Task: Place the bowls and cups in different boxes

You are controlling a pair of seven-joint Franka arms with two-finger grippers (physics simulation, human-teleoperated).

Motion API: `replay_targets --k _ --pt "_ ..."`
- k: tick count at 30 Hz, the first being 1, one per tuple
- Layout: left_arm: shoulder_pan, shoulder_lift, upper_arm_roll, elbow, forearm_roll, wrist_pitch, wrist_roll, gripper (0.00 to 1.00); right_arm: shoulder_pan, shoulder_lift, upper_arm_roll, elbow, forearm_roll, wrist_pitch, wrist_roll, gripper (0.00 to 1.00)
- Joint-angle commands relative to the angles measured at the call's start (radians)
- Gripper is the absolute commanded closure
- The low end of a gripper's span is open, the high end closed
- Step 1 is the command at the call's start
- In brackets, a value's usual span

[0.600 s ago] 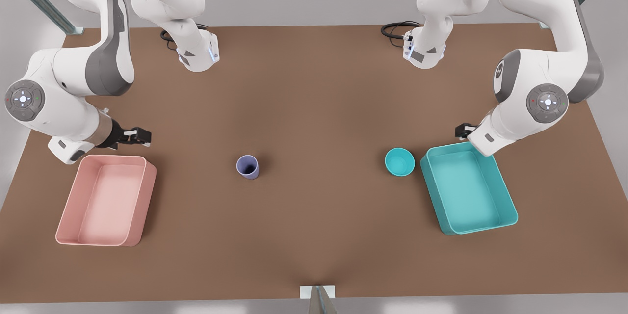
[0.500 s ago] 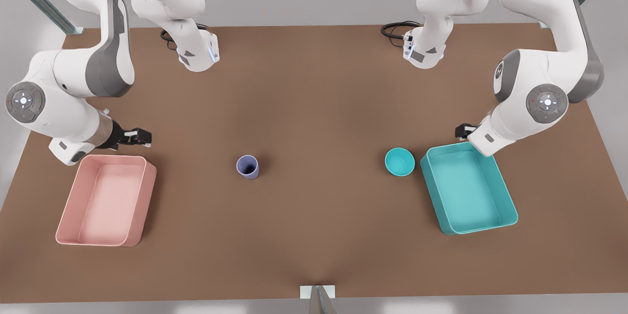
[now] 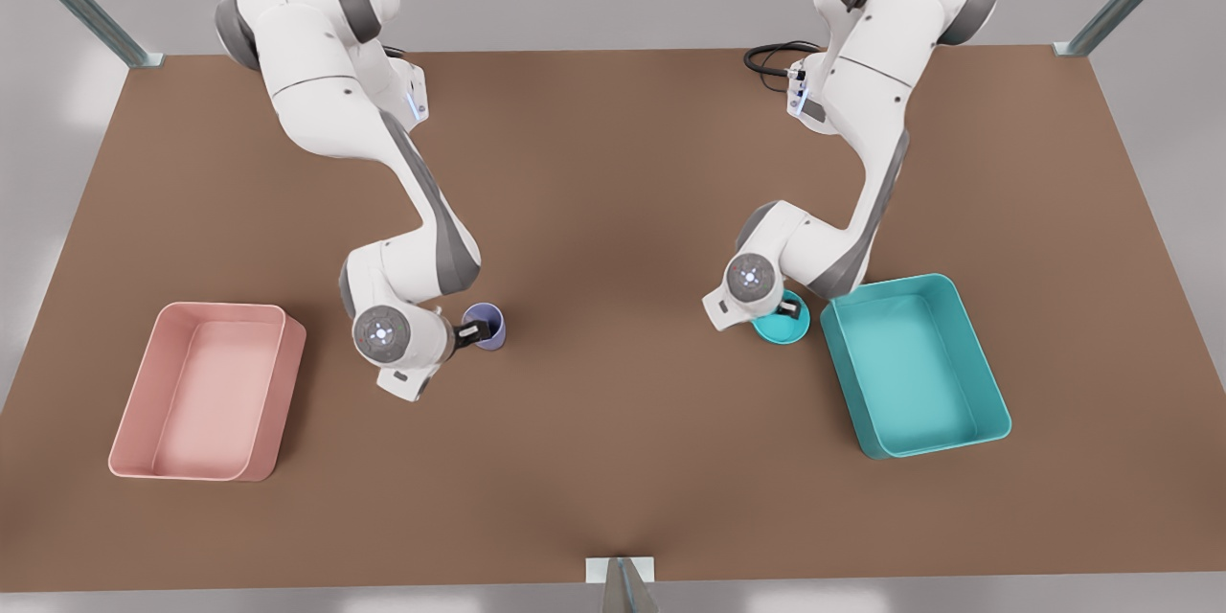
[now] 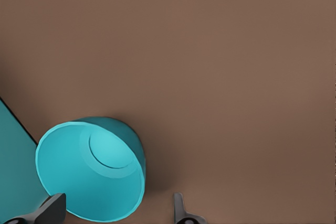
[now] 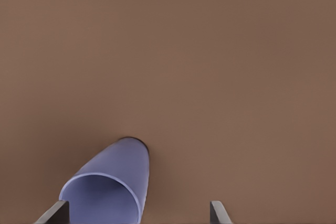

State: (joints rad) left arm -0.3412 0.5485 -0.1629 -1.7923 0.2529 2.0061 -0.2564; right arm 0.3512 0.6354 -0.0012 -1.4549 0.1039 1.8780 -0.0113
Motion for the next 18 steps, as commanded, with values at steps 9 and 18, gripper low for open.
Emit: replay_targets --k 9,18 --pt "-0.012 0.051 0.017 -0.059 0.048 0.186 -0.19 0.0 0.008 -0.092 0.003 -0.234 0.017 0.294 0.111 0.0" --pt "-0.012 0.056 0.039 -0.055 0.046 0.178 -0.199 0.6 0.017 -0.082 0.0 -0.334 0.016 0.314 0.111 0.0"
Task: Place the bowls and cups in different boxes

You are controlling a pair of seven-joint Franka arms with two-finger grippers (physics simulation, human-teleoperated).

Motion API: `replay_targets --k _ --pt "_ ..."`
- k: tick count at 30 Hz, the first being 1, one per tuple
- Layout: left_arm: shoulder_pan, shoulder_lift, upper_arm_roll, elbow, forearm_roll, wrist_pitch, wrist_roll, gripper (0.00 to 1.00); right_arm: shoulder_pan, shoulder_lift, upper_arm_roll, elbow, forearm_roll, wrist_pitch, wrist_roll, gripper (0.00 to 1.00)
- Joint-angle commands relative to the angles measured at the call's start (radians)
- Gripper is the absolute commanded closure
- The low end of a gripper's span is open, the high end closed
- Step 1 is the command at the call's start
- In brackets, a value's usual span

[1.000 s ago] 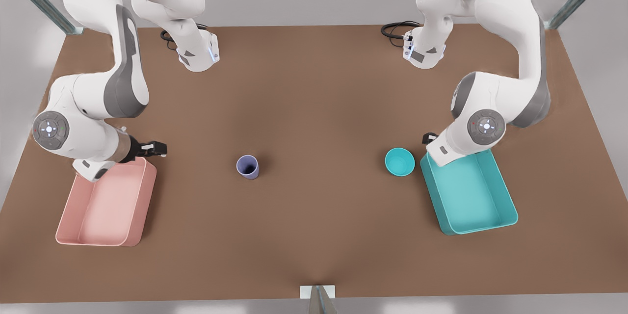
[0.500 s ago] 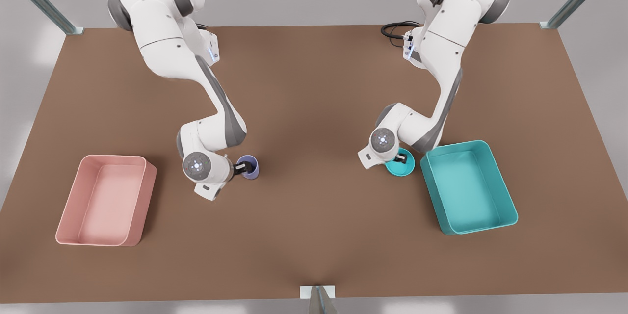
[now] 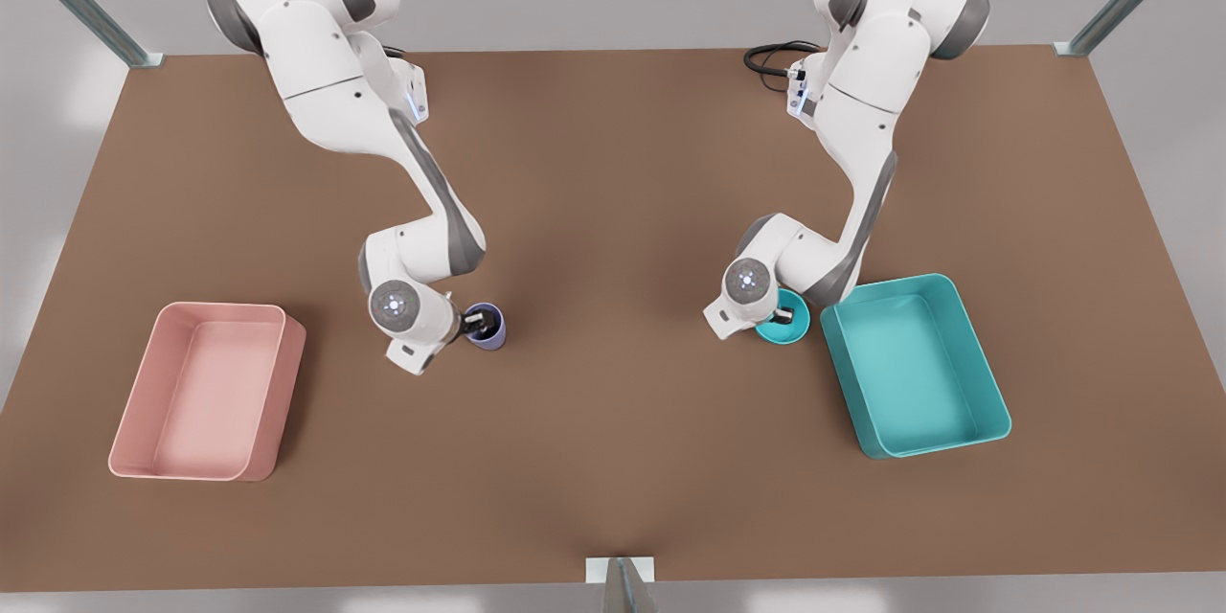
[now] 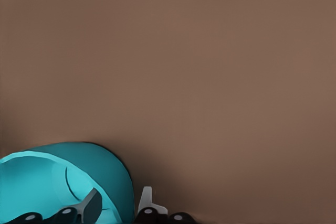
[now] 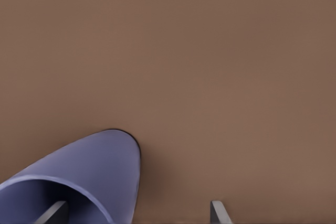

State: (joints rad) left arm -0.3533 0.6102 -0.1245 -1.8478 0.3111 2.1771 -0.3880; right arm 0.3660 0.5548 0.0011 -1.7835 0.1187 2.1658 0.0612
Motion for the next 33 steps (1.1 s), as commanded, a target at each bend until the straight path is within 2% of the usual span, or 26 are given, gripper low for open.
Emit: replay_targets --k 1,2,4,6,8,9,11,12,16,17,20,21,22,25,28,29,30,33 --pt "-0.001 -0.012 0.0 0.001 -0.018 0.006 -0.075 0.69 0.004 0.004 0.0 -0.01 0.001 0.026 0.039 0.0" --pt "-0.003 -0.015 0.0 0.001 -0.018 0.006 -0.132 0.77 0.007 0.007 0.0 -0.011 0.001 0.028 0.039 0.0" --pt "-0.013 -0.027 0.0 0.001 -0.02 0.006 -0.199 0.79 0.007 0.022 0.0 -0.01 0.001 0.029 0.039 0.02" --pt "-0.015 -0.036 0.0 0.004 -0.021 0.006 -0.238 0.79 0.01 0.037 0.0 -0.007 0.001 0.034 0.039 0.13" --pt "-0.015 -0.081 0.0 0.006 -0.026 -0.014 -0.264 0.79 0.01 0.043 0.0 -0.001 -0.001 0.032 0.039 0.35" --pt "-0.01 -0.136 0.002 0.016 -0.027 -0.072 -0.27 0.79 0.01 0.043 0.0 0.002 -0.001 0.032 0.034 0.51" --pt "-0.001 -0.234 0.037 0.047 -0.023 -0.1 -0.29 0.79 0.01 0.043 0.0 0.015 -0.001 0.019 0.026 0.73" --pt "0.007 -0.24 0.045 0.078 -0.023 -0.099 -0.288 0.79 0.01 0.042 0.0 0.019 -0.001 0.019 0.026 0.79" --pt "0.203 -0.231 0.045 0.128 0.055 -0.103 -0.198 0.79 -0.001 0.028 0.0 0.038 -0.001 0.014 0.02 0.79" --pt "0.237 -0.193 0.043 0.14 0.056 -0.096 -0.154 0.79 -0.016 -0.002 -0.003 0.055 0.001 0.005 -0.013 0.79" --pt "0.306 -0.098 0.045 0.17 0.055 -0.023 -0.117 0.79 -0.189 -0.047 -0.01 0.269 -0.005 -0.23 -0.322 0.79" --pt "0.306 -0.081 0.045 0.168 0.055 -0.02 -0.117 0.79 -0.245 -0.047 -0.013 0.282 -0.017 -0.235 -0.407 0.79" --pt "0.312 -0.059 0.045 0.164 0.052 0.018 -0.118 0.79 -0.315 -0.041 -0.029 0.294 -0.028 -0.235 -0.524 0.79" --pt "0.339 0.003 0.045 0.162 0.052 0.052 -0.118 0.79 -0.392 -0.019 -0.168 0.335 -0.037 -0.236 -0.776 0.79" --pt "0.364 0.028 0.045 0.162 0.055 0.053 -0.117 0.79 -0.492 0.004 -0.187 0.357 -0.031 -0.236 -0.912 0.79" --pt "0.364 0.031 0.045 0.162 0.055 0.053 -0.117 0.67 -0.519 0.014 -0.187 0.357 -0.033 -0.235 -0.936 0.79" --pt "0.364 0.031 0.045 0.162 0.057 0.056 -0.118 0.0 -0.538 0.031 -0.187 0.355 -0.034 -0.235 -0.937 0.79" --pt "0.367 0.008 0.043 0.164 0.046 0.05 -0.126 0.0 -0.565 0.122 -0.187 0.364 -0.03 -0.185 -0.932 0.79"
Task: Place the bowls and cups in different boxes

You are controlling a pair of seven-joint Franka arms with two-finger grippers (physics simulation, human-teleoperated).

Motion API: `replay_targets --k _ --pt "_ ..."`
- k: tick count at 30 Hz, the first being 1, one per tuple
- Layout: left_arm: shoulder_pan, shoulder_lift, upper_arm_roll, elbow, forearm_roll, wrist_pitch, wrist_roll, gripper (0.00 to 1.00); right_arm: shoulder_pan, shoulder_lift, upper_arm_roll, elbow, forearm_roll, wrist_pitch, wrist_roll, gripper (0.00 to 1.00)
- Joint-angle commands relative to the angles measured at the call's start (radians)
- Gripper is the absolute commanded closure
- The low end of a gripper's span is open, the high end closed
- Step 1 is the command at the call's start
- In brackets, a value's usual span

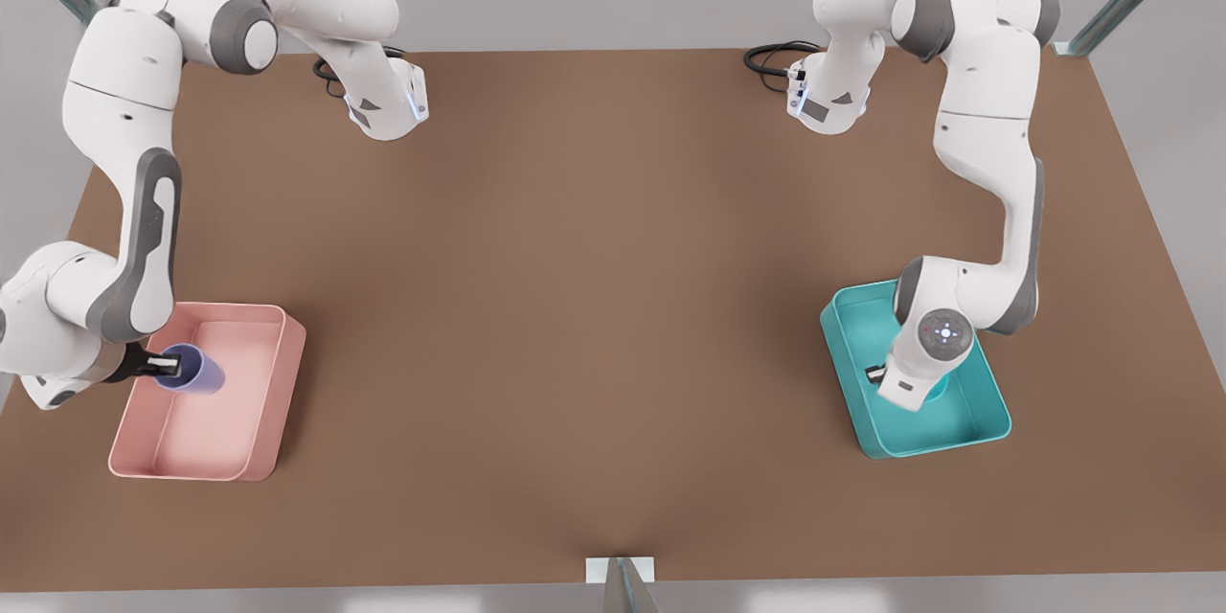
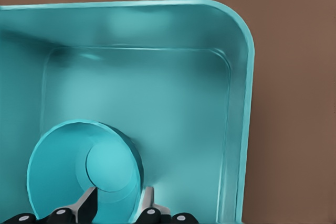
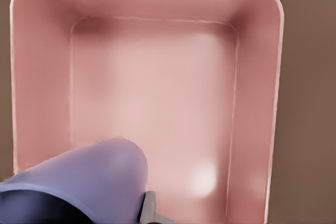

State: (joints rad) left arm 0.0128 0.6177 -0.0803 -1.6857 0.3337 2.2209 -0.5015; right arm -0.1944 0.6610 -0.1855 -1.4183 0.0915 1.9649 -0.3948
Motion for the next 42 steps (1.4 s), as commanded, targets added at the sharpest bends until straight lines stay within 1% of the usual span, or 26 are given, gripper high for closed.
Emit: replay_targets --k 1,2,3,4,5,6,8,9,10,11,13,18,24,26,27,28,30,32,33,34,35,36,37,38,39,42 --pt "-0.004 -0.052 -0.003 0.001 0.021 -0.03 -0.011 0.0 -0.005 0.049 0.0 0.018 -0.003 0.019 -0.477 0.79" --pt "-0.016 -0.122 -0.009 0.009 -0.027 -0.105 -0.011 0.0 -0.007 0.069 0.0 0.022 -0.003 0.026 -0.469 0.79" --pt "-0.031 -0.182 -0.009 0.066 -0.123 -0.205 -0.009 0.0 -0.005 0.088 0.0 0.032 -0.003 0.058 -0.467 0.79" --pt "-0.042 -0.216 -0.032 0.159 -0.145 -0.369 -0.002 0.0 -0.005 0.114 0.0 0.044 -0.001 0.071 -0.466 0.79" --pt "-0.042 -0.246 -0.113 0.283 -0.174 -0.622 0.026 0.0 -0.007 0.134 0.0 0.044 0.004 0.092 -0.466 0.79" --pt "-0.047 -0.268 -0.119 0.333 -0.231 -0.728 0.112 0.0 -0.01 0.141 0.0 0.044 0.008 0.1 -0.466 0.79" --pt "-0.065 -0.316 -0.115 0.357 -0.286 -0.82 0.196 0.0 -0.01 0.149 0.001 0.044 0.01 0.111 -0.463 0.79" --pt "-0.063 -0.293 -0.134 0.402 -0.297 -0.851 0.205 0.0 -0.01 0.154 0.001 0.044 0.01 0.111 -0.463 0.79" --pt "-0.059 -0.291 -0.134 0.402 -0.297 -0.851 0.205 0.0 -0.01 0.154 0.001 0.044 0.01 0.111 -0.463 0.79" --pt "-0.05 -0.293 -0.133 0.403 -0.295 -0.862 0.205 0.0 -0.013 0.154 0.001 0.044 0.01 0.112 -0.475 0.01" --pt "-0.048 -0.299 -0.138 0.409 -0.291 -0.916 0.207 0.0 -0.016 0.149 0.001 0.044 0.008 0.111 -0.476 0.0" --pt "-0.054 -0.299 -0.142 0.419 -0.255 -0.917 0.205 0.0 -0.014 0.12 0.004 0.042 0.005 0.071 -0.49 0.0" --pt "-0.042 -0.299 -0.136 0.417 -0.255 -0.919 0.208 0.0 -0.011 0.011 0.008 0.042 0.008 -0.093 -0.489 0.0" --pt "-0.036 -0.299 -0.136 0.417 -0.255 -0.919 0.207 0.0 0.004 -0.078 0.014 0.047 0.011 -0.202 -0.48 0.0" --pt "-0.034 -0.299 -0.136 0.417 -0.255 -0.919 0.207 0.0 0.019 -0.124 0.034 0.074 0.085 -0.277 -0.434 0.0" --pt "-0.034 -0.297 -0.136 0.417 -0.255 -0.919 0.207 0.0 0.106 -0.124 0.034 0.157 0.105 -0.392 -0.212 0.0" --pt "-0.034 -0.297 -0.136 0.417 -0.257 -0.919 0.207 0.0 0.207 -0.123 0.034 0.188 0.105 -0.439 0.134 0.0" --pt "-0.033 -0.297 -0.136 0.417 -0.255 -0.919 0.207 0.0 0.292 -0.115 0.032 0.185 0.045 -0.535 0.382 0.0" --pt "-0.03 -0.299 -0.136 0.417 -0.255 -0.919 0.209 0.0 0.322 -0.119 0.031 0.19 -0.048 -0.54 0.484 0.0" --pt "-0.03 -0.299 -0.136 0.417 -0.257 -0.919 0.207 0.0 0.335 -0.158 0.043 0.205 -0.122 -0.549 0.484 0.0" --pt "-0.03 -0.299 -0.136 0.417 -0.257 -0.919 0.207 0.0 0.328 -0.262 0.052 0.144 -0.119 -0.554 0.488 0.0" --pt "-0.028 -0.299 -0.136 0.416 -0.257 -0.919 0.209 0.0 0.288 -0.362 0.092 0.059 -0.107 -0.554 0.498 0.0" --pt "-0.027 -0.299 -0.136 0.417 -0.257 -0.919 0.208 0.0 0.27 -0.441 0.121 0.021 -0.104 -0.572 0.51 0.0" --pt "-0.025 -0.297 -0.136 0.416 -0.257 -0.919 0.209 0.0 0.262 -0.506 0.123 -0.019 -0.098 -0.571 0.511 0.0" --pt "-0.024 -0.297 -0.136 0.416 -0.257 -0.919 0.209 0.0 0.251 -0.537 0.121 -0.045 -0.09 -0.567 0.511 0.0" --pt "-0.024 -0.297 -0.136 0.416 -0.259 -0.919 0.208 0.0 0.248 -0.546 0.121 -0.056 -0.09 -0.566 0.504 0.0"
